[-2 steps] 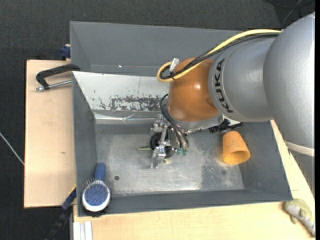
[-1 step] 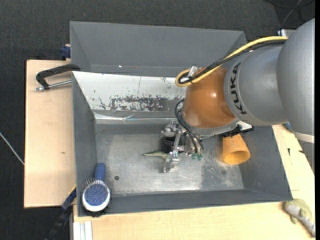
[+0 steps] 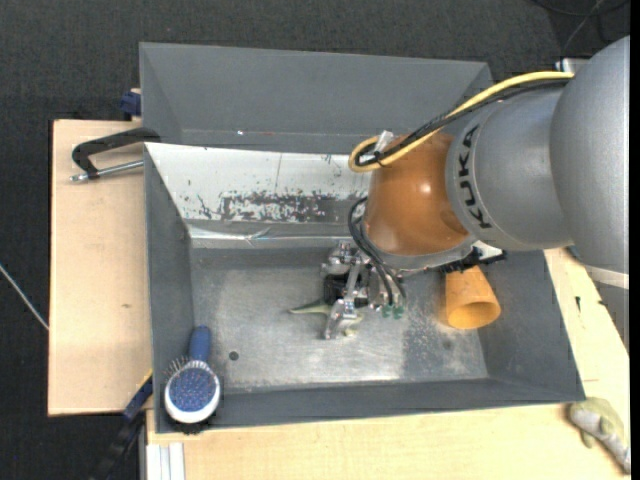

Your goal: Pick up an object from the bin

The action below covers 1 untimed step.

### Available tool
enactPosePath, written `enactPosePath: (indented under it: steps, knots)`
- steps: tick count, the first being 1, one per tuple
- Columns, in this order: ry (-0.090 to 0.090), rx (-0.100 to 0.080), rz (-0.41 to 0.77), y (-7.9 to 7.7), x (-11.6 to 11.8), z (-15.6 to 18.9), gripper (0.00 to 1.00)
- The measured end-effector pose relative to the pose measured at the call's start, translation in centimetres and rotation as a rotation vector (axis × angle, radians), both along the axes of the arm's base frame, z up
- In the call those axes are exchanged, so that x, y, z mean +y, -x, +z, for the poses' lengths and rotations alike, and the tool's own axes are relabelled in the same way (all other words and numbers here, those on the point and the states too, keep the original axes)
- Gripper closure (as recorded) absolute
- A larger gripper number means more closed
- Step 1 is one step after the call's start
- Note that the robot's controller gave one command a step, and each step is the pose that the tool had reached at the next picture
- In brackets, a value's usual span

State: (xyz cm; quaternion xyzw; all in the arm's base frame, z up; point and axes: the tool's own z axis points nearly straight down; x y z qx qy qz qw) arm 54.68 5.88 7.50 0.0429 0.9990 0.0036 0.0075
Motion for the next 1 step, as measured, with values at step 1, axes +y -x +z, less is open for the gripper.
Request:
enactPosePath:
  steps: [1]
  knots:
    - [0.008,0.003,0.121,1.86,-3.28,14.08,1.0]
